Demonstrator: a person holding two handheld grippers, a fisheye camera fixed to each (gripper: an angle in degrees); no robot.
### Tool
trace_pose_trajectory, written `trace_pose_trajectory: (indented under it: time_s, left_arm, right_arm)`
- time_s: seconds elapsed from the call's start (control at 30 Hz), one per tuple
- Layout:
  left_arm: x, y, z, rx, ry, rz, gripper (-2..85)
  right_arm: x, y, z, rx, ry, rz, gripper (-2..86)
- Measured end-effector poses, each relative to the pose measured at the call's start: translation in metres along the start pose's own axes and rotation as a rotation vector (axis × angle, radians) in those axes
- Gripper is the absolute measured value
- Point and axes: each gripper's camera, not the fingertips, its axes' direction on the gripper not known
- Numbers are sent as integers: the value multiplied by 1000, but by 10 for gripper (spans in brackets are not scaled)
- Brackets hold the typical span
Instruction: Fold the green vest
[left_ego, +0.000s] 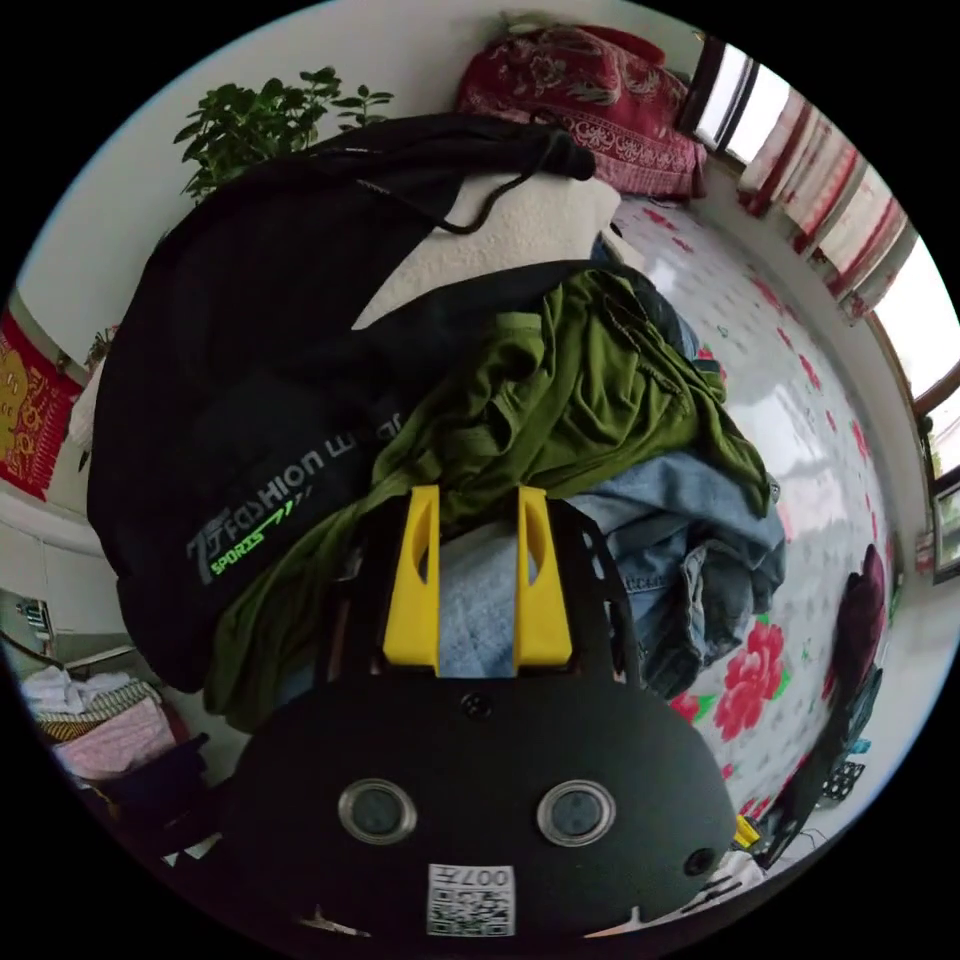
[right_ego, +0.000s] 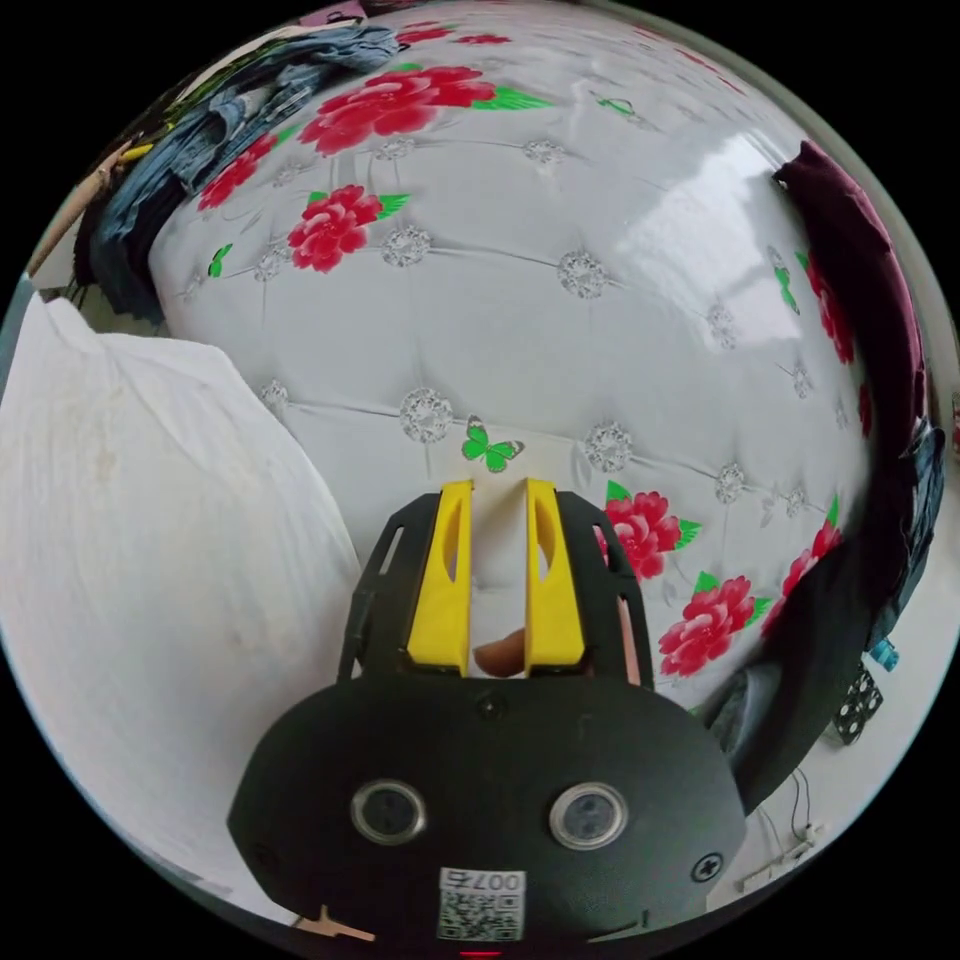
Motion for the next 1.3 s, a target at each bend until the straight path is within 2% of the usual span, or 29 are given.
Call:
trace_pose_trajectory:
  time_s: [0.07,0.13,0.2,0.27,0.33,0.4,0.43,0.5,0.53,0.6,0.7,0.83,0.97,1.1,1.3]
  left_arm:
    - [3,6,-6,28,35,-14,55]
    - [14,24,-30,147,71,20,40]
    - [44,61,-75,314,252,204,34]
    - [76,90,-101,350,413,359,32]
    - [114,122,-113,329,575,521,31]
    - [179,170,-109,206,755,759,28]
    - [196,183,-104,162,790,811,27]
    - [264,244,-76,-76,919,962,15]
    - [279,261,-69,-132,935,995,10]
    - [322,323,-45,-330,927,1053,-4]
    - [338,374,-45,-436,902,1143,-8]
    - [326,379,-60,-379,806,1173,-8]
    - [293,362,-58,-320,734,992,5]
    - [272,363,-51,-330,684,856,24]
    - [269,386,-59,-316,596,872,24]
  right_arm:
    - [1,1,2,-1,3,25,55]
    - [3,5,5,17,3,71,57]
    - [6,11,6,42,-7,116,59]
    - [11,18,8,68,-22,156,60]
    - [17,27,10,97,-43,189,62]
    - [21,33,11,112,-52,187,63]
    - [23,37,12,122,-58,180,63]
    - [29,47,12,154,-83,199,65]
    - [35,55,11,188,-120,223,67]
    - [45,74,5,275,-197,279,70]
    - [62,118,-6,416,-293,336,73]
    - [86,171,-5,522,-358,390,74]
    - [99,187,0,564,-394,375,76]
    - [102,170,-12,593,-413,271,75]
    - [69,105,-35,585,-312,45,56]
